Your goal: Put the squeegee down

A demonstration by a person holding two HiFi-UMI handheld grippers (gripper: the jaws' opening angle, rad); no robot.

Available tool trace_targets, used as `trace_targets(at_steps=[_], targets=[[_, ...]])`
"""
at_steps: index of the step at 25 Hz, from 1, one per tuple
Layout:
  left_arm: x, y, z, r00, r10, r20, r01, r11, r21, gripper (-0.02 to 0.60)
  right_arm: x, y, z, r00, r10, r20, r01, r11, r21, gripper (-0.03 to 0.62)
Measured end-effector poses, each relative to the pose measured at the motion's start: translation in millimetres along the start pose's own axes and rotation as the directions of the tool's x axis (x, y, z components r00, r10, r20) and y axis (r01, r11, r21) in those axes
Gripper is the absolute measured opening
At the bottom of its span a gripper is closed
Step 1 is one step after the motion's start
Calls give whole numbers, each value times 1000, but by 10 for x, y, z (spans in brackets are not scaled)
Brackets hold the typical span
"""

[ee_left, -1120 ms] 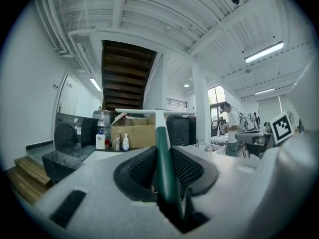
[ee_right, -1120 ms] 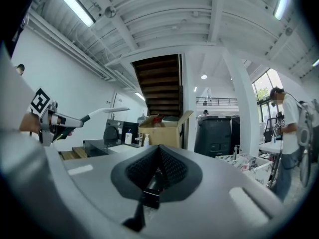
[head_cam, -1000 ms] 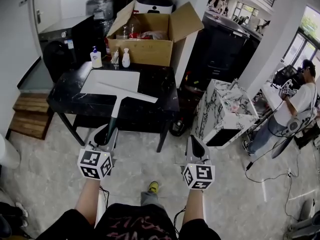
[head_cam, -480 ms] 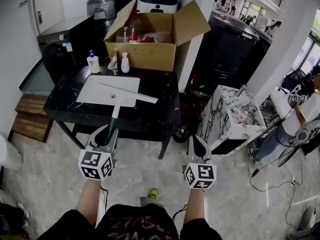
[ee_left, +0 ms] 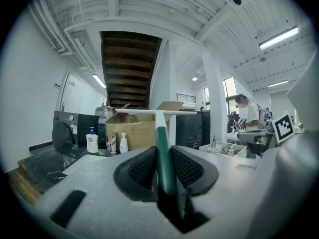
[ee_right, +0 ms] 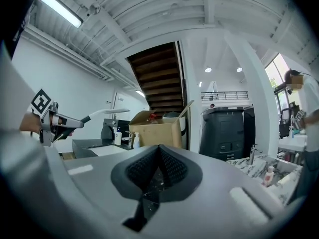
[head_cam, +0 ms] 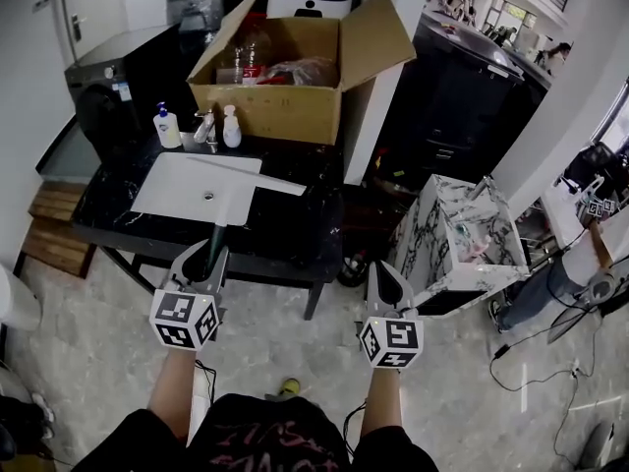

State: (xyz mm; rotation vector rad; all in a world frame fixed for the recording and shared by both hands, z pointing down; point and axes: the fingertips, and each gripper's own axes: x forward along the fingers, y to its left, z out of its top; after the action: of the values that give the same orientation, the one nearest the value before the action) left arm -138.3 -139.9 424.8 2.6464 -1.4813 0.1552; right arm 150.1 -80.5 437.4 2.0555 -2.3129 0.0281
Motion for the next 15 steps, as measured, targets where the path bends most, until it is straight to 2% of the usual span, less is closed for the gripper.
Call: trace_targets(at_steps=[15], targets=[[762, -176, 106, 999, 31, -8, -31, 1000, -4, 97, 639, -549, -35, 999, 51, -4, -51, 999, 20, 9]])
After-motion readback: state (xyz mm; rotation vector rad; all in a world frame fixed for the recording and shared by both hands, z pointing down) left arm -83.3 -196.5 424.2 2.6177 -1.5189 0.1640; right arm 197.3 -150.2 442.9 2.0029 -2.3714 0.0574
